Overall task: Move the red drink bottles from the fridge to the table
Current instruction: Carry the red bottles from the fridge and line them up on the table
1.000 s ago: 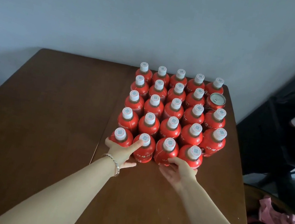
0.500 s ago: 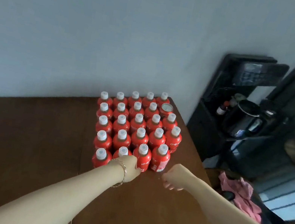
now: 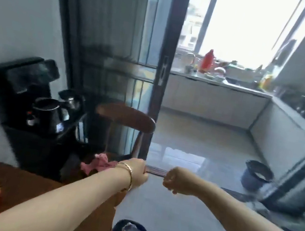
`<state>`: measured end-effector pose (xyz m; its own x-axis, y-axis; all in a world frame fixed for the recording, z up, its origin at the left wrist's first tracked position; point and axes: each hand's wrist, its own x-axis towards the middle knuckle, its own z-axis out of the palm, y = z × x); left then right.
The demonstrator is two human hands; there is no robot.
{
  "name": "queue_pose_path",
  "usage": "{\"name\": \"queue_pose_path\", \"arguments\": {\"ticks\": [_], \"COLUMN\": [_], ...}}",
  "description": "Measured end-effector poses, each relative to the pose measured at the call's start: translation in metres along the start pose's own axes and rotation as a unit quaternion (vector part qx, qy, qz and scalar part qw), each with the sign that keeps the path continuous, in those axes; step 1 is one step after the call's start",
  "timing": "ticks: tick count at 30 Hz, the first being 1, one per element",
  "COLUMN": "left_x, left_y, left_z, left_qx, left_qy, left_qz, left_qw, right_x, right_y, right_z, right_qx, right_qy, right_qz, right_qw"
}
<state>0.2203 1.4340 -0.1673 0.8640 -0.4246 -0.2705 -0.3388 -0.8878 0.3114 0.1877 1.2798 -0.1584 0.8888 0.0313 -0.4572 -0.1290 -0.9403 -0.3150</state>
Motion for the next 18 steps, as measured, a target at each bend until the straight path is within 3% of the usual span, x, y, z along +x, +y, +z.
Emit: {"name": "queue_pose_path", "arguments": {"ticks": [6,10,18], "left_x": [0.063,0.074,0.080], "left_y": [0.221,0.405,0.708], "left_z": [0.015,0.042,0.094], "left_qx": [0.080,0.119,0.118], "left_qy": [0.013,0.019,-0.024], "left_qz": [0.201,0.330,0.462], "left_qw": [0.976,0.936,0.879], "right_x": [-0.109,-0.204,-0.362], "right_y": [0.184,0.330,0.562], "right_z": [-0.059,-0.090,-0.150], "right_qx": [0.014,0.033,0.090], "right_qy": [0.137,0.196,0.274], "right_qz": [0.141,0.236,0.401], "right_qw": [0.980,0.951,0.869]}}
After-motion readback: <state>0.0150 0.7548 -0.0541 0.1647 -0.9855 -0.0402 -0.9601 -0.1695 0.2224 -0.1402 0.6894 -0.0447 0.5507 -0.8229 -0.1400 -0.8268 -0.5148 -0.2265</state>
